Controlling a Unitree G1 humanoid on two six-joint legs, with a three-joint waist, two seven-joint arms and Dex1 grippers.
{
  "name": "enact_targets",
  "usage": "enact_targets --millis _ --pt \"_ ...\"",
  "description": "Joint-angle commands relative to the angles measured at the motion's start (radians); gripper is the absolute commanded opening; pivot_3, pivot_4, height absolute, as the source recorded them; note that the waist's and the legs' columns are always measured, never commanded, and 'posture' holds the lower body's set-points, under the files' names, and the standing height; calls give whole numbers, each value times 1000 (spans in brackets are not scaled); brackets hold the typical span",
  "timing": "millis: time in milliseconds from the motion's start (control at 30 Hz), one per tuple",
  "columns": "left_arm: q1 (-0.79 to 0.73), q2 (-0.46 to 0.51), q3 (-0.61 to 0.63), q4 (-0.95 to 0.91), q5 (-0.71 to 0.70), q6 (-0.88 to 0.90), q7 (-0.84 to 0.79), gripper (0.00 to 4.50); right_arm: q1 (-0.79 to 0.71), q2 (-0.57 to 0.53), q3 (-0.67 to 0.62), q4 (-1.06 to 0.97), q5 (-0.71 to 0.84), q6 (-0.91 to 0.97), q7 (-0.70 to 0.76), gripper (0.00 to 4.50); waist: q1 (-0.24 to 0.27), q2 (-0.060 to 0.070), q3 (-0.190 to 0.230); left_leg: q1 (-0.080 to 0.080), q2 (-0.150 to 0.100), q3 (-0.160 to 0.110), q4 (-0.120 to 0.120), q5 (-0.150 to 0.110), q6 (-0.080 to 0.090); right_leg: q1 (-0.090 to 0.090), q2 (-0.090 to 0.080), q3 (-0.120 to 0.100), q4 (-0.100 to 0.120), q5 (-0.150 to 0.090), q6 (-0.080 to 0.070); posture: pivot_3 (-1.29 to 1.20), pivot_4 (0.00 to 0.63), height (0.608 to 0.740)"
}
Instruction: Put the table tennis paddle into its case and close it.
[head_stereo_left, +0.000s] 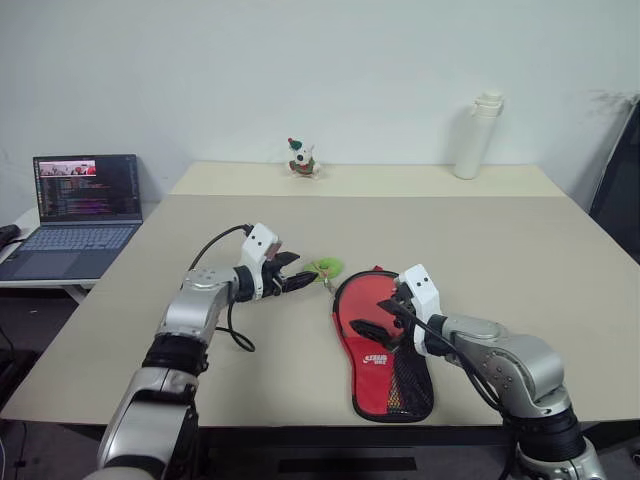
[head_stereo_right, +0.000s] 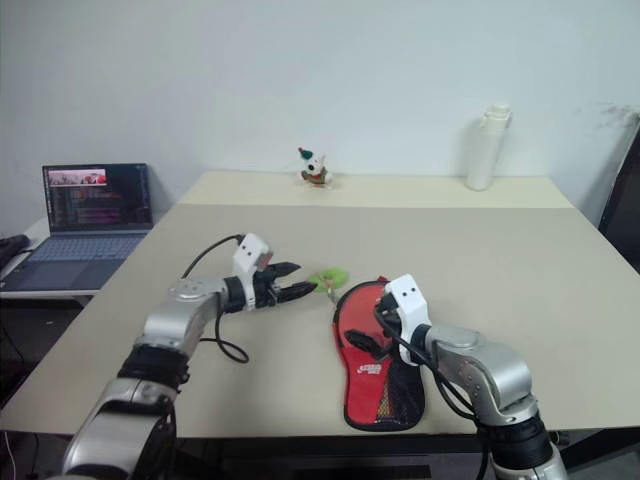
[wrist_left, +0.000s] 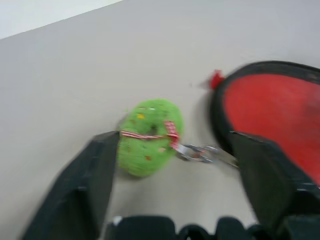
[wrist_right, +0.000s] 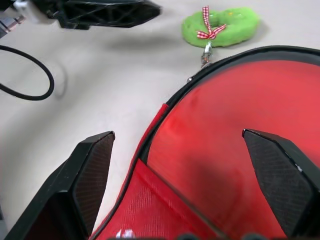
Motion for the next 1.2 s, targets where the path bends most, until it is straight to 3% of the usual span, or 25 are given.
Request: enact_targets --millis 33,200,367,400,467,633,833,1200 --pt "-111 -31 14 187 38 -40 54 4471 -7 21 10 -10 -13 -46 -13 4500 -1 0 0 0 0 0 0 0 0 0 0 0 0 0 0 0 150 740" --pt "-215 -73 11 424 87 -92 70 4471 -2 35 13 -8 -17 -56 -29 4500 -4 -1 0 0 0 0 0 0 0 -1 0 0 0 -1 1 0 150 740" --pt "-245 -98 -7 553 158 -134 106 4471 5 41 13 -14 -25 -56 -41 4500 -4 -1 0 -3 0 0 0 0 0 -4 1 0 1 0 0 0 150 740" --pt "-244 -101 -7 565 166 -140 110 4306 7 41 14 -16 -27 -56 -42 4500 -4 -1 0 -3 0 0 0 0 0 -4 0 0 1 0 -1 0 150 740" --pt "-242 -106 -3 578 175 -148 110 3940 9 41 18 -18 -35 -61 -46 4500 -4 -1 0 -3 0 0 0 0 0 -4 0 0 2 0 -1 0 150 740" --pt "-235 -118 13 584 179 -153 94 2213 3 35 51 -1 -79 -99 -53 4500 -4 -1 0 -3 0 0 0 0 0 -4 0 0 2 0 -1 0 150 740" --pt "-216 -126 24 577 179 -154 79 162 -29 50 124 156 -192 -226 -61 4500 -3 -1 0 -3 0 0 0 0 0 -4 0 0 2 1 0 0 150 740" --pt "-190 -119 40 551 180 -163 32 39 -26 64 137 256 -253 -302 -41 4500 -3 -2 0 -3 0 0 1 0 0 -3 0 0 2 1 -1 0 150 740"
